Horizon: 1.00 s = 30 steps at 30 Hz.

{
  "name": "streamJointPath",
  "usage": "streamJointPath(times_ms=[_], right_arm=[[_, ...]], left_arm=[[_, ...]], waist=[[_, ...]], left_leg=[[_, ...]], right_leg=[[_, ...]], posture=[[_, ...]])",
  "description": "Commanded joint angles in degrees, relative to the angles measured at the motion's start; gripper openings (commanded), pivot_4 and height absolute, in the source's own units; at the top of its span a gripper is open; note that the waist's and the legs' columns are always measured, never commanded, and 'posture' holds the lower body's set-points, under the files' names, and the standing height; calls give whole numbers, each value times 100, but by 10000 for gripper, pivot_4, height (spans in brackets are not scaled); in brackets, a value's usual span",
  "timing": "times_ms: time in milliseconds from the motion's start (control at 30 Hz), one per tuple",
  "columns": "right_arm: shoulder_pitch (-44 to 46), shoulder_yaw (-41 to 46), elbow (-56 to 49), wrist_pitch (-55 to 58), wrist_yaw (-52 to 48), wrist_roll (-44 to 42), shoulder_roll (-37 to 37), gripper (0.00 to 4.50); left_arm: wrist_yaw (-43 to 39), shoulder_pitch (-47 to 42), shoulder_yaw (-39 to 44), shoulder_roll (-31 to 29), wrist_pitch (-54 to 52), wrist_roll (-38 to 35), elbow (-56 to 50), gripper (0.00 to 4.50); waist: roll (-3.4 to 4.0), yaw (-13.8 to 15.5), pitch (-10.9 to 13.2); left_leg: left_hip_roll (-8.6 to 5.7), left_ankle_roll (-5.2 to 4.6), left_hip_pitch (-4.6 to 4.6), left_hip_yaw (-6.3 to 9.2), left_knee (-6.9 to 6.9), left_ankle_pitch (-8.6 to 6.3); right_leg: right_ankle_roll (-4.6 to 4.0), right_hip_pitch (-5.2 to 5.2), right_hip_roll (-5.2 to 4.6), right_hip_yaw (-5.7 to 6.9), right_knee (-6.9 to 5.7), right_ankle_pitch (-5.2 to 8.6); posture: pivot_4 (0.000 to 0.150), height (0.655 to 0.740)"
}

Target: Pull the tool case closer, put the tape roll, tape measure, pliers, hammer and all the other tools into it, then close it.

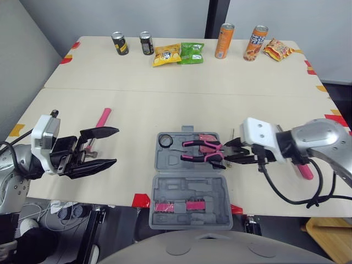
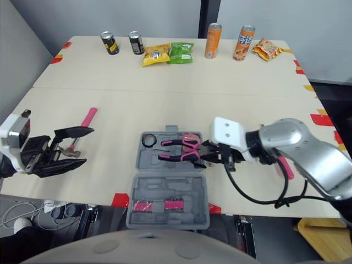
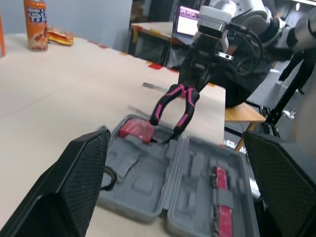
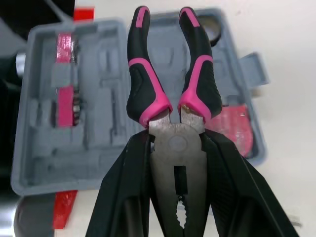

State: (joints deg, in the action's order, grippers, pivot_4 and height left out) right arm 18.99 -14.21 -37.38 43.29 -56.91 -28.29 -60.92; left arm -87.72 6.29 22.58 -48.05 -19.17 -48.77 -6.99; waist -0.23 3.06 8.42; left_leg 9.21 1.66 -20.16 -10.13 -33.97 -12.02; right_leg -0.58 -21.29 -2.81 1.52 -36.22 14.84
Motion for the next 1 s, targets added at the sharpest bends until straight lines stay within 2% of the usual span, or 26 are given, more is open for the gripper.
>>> streamJointPath(times_ms=[33,433,733,1000], right_arm=[[627,-709,99,276,29,491,341,10177],[1780,-2066,402,1163,182,1298,1350,10177],[1873,-2530,708,1234,225,1711,1718,10177],[1810,-2777,1070,1137,295,1991,2001,10177]], left_arm=[[-38,63,35,-79,35,69,-357,45000],[218,-75,-79,-60,-102,158,-500,45000],[-242,2,6,-165,208,413,-78,45000],[-478,-119,-243,-190,744,581,330,45000]], waist=[[0,-3,0],[1,5,1],[-1,0,1],[-2,0,1]], left_leg=[[0,0,-1,-1,0,0],[2,4,0,-3,-8,0],[2,10,-4,-15,-13,0],[2,13,-2,-18,-14,0]], right_leg=[[0,-5,0,-1,-7,0],[-11,-17,1,-3,-40,6],[-11,-33,2,-16,-52,6],[-12,-40,2,-21,-67,6]], posture=[[1500,7400],[1500,7400],[1500,7400],[1500,7400]])
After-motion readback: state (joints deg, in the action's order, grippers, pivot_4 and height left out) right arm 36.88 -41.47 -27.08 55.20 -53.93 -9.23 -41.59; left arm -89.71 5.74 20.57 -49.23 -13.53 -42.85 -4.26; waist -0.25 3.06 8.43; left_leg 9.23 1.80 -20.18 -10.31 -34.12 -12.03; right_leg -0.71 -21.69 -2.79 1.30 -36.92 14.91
